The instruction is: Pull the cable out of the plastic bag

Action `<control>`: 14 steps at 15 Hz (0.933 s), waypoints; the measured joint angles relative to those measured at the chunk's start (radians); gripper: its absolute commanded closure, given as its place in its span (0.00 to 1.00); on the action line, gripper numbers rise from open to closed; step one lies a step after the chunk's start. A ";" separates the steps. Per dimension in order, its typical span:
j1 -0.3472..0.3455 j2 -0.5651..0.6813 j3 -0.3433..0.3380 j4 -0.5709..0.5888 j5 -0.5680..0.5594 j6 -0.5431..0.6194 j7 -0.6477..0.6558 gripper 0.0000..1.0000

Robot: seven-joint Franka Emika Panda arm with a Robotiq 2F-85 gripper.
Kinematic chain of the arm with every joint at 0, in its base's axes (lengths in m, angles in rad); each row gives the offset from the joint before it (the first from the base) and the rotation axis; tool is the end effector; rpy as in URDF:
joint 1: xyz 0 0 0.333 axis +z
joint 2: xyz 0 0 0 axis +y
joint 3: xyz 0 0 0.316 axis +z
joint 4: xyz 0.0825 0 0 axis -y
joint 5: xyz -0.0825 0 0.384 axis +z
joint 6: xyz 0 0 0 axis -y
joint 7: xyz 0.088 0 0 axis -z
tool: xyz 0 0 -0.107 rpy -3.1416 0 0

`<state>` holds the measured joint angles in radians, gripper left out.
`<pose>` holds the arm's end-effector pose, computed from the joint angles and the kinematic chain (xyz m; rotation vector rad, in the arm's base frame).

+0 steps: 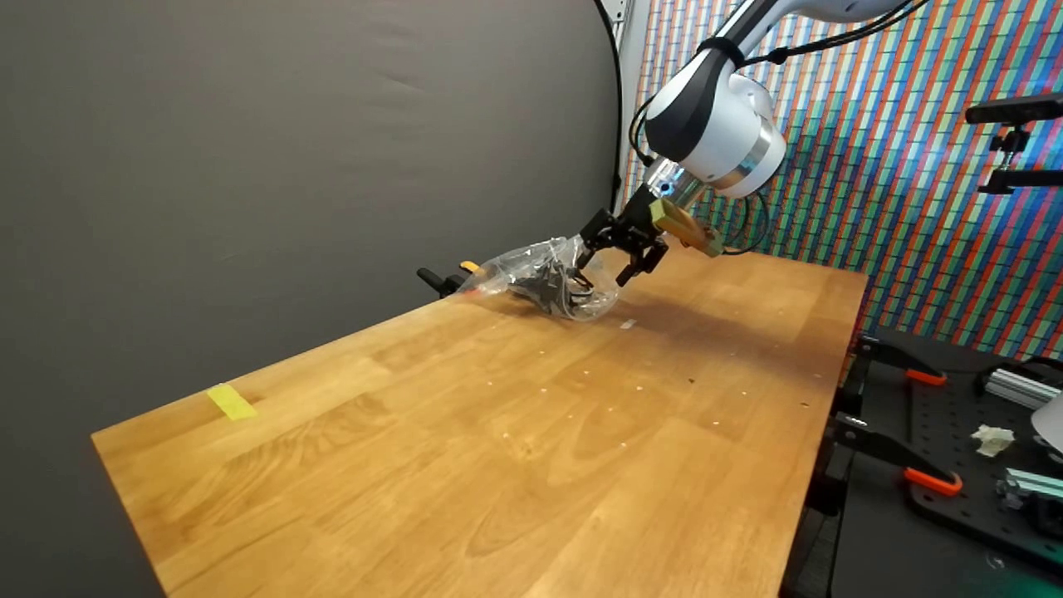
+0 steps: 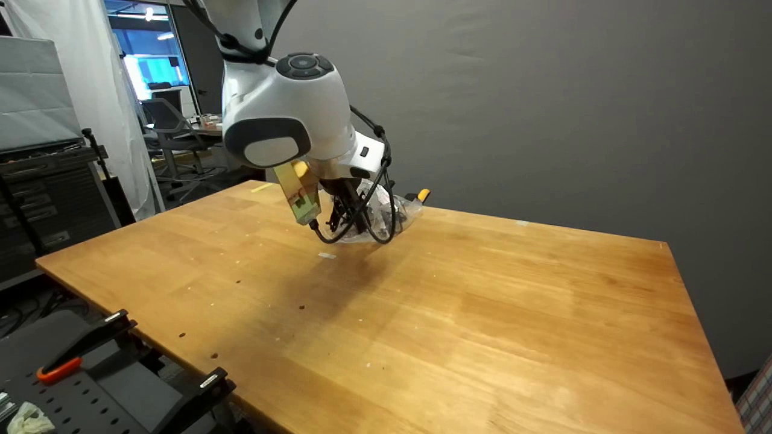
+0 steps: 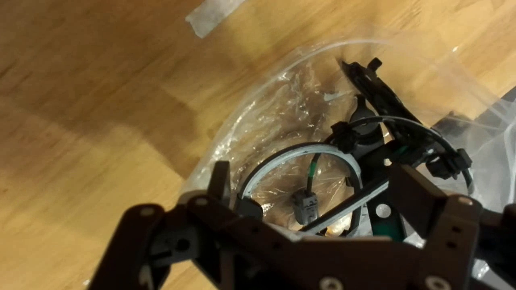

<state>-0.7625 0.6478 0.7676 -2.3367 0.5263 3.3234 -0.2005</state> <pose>0.5312 -0.0377 0.1647 -2.6024 0.7330 -0.5720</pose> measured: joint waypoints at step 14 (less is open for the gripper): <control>-0.058 0.108 0.023 0.066 -0.325 0.008 0.339 0.00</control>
<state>-0.8203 0.7558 0.7903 -2.2703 0.2009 3.3313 0.1380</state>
